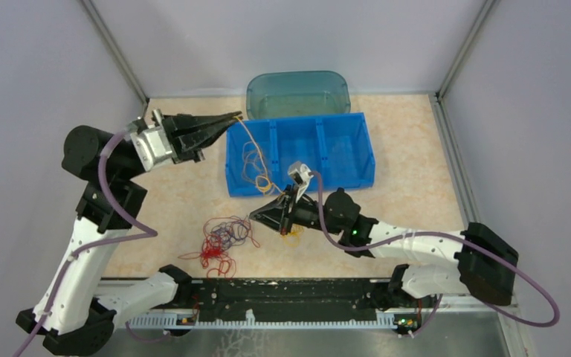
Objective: Untangle the cables
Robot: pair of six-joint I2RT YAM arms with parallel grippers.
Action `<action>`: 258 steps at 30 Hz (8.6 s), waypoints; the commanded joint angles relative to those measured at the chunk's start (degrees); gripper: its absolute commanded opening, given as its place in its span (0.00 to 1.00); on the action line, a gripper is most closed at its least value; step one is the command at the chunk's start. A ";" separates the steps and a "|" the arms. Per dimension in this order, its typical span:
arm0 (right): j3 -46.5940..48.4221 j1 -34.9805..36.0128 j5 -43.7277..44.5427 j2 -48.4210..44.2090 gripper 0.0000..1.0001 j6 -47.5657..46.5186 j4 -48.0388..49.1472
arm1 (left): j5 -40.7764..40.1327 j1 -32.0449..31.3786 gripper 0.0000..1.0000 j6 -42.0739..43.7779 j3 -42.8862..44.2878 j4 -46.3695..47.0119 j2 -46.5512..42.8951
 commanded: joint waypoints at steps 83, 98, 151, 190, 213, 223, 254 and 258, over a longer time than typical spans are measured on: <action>14.36 5.79 3.41 -0.75 0.07 -2.70 -13.82 | 4.09 -1.14 0.00 21.32 -12.90 -18.11 -7.52; 6.73 3.36 0.97 2.44 0.09 0.80 -7.15 | 2.43 -1.17 0.00 15.91 -4.18 -11.68 -3.85; -8.27 -2.13 36.59 -21.43 0.79 -0.54 -26.78 | -22.15 -0.52 0.00 26.68 -17.17 -0.27 6.39; -5.03 -2.14 36.23 -21.05 0.79 -0.42 -31.25 | -14.06 16.99 0.00 6.30 -14.80 7.37 20.12; -5.79 -2.08 36.63 -23.72 0.79 0.42 -31.80 | -10.50 14.61 0.07 5.93 -23.75 4.66 26.11; 1.03 -2.14 34.54 -19.70 0.80 2.19 -44.88 | -12.44 14.54 0.86 13.07 -20.55 -8.10 25.62; 2.22 -2.22 15.04 5.25 0.14 1.77 -47.10 | -4.53 22.87 1.00 29.20 -18.38 -50.63 8.60; 4.16 -2.27 17.55 0.46 0.00 0.99 -48.49 | -5.25 22.83 1.00 29.91 -20.47 -50.05 7.59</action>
